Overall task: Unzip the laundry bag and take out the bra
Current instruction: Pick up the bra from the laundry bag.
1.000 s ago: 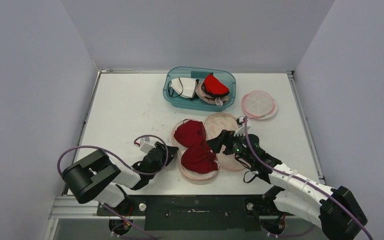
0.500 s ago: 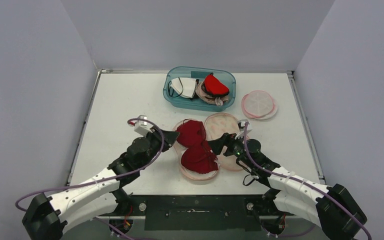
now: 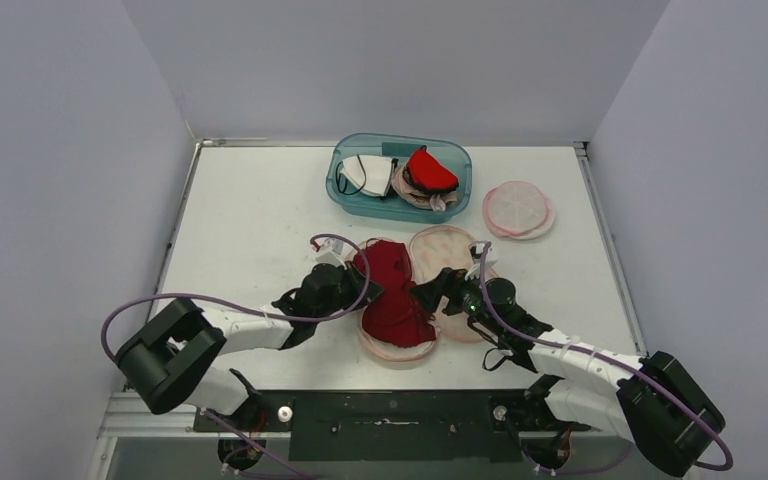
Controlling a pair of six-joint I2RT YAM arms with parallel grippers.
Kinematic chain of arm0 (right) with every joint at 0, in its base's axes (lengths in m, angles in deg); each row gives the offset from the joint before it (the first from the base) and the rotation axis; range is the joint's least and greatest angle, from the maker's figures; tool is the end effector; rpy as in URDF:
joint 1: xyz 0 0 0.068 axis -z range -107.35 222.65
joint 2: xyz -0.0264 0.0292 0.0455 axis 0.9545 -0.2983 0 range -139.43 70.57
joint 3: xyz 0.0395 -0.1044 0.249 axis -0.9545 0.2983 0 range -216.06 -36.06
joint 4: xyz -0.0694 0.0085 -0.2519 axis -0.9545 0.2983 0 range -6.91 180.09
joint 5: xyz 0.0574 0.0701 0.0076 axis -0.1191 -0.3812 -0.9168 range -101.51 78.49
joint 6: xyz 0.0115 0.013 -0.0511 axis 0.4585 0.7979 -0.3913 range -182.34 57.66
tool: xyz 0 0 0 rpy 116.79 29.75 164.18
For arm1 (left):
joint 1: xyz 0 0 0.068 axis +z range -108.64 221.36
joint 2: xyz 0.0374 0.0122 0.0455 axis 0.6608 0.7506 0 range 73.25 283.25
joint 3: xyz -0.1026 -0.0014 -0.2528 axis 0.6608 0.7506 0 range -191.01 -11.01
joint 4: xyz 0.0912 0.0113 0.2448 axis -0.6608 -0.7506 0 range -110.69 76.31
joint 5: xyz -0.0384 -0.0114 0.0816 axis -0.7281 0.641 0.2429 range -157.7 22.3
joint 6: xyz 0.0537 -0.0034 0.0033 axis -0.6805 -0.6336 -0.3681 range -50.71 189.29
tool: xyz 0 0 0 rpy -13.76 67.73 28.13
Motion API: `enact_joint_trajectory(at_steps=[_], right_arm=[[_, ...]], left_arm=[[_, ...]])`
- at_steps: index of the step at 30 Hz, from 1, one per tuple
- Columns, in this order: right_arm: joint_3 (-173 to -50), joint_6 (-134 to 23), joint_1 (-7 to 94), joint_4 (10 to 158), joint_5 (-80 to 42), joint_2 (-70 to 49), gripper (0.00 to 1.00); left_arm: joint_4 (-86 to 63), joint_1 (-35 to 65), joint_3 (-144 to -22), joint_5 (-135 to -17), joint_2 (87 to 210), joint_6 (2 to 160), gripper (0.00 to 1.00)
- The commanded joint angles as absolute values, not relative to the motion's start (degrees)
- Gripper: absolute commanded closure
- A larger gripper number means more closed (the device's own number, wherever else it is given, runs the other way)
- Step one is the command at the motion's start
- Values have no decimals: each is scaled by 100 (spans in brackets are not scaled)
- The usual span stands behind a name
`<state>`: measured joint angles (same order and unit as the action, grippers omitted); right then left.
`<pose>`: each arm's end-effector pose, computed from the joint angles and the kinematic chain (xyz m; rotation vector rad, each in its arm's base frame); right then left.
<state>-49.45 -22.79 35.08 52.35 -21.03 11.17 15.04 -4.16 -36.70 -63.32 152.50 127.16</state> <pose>0.1583 0.1291 0.1775 -0.0912 1.9764 1.0683 0.1868 -0.1866 0.1655 -0.2863 2.1531 -1.0380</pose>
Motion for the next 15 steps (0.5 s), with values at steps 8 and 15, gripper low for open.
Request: enact_joint_trajectory(at_steps=[8, 15], right_arm=[[-5452, -2200, 3521, 4593, -2379, 375, 18], [-5854, -2356, 3529, 4745, -2504, -145, 17]], left_arm=[[2790, -37, -3410, -6602, 16360, 12841, 100], [3105, 63, -3238, -6616, 16615, 12878, 100]])
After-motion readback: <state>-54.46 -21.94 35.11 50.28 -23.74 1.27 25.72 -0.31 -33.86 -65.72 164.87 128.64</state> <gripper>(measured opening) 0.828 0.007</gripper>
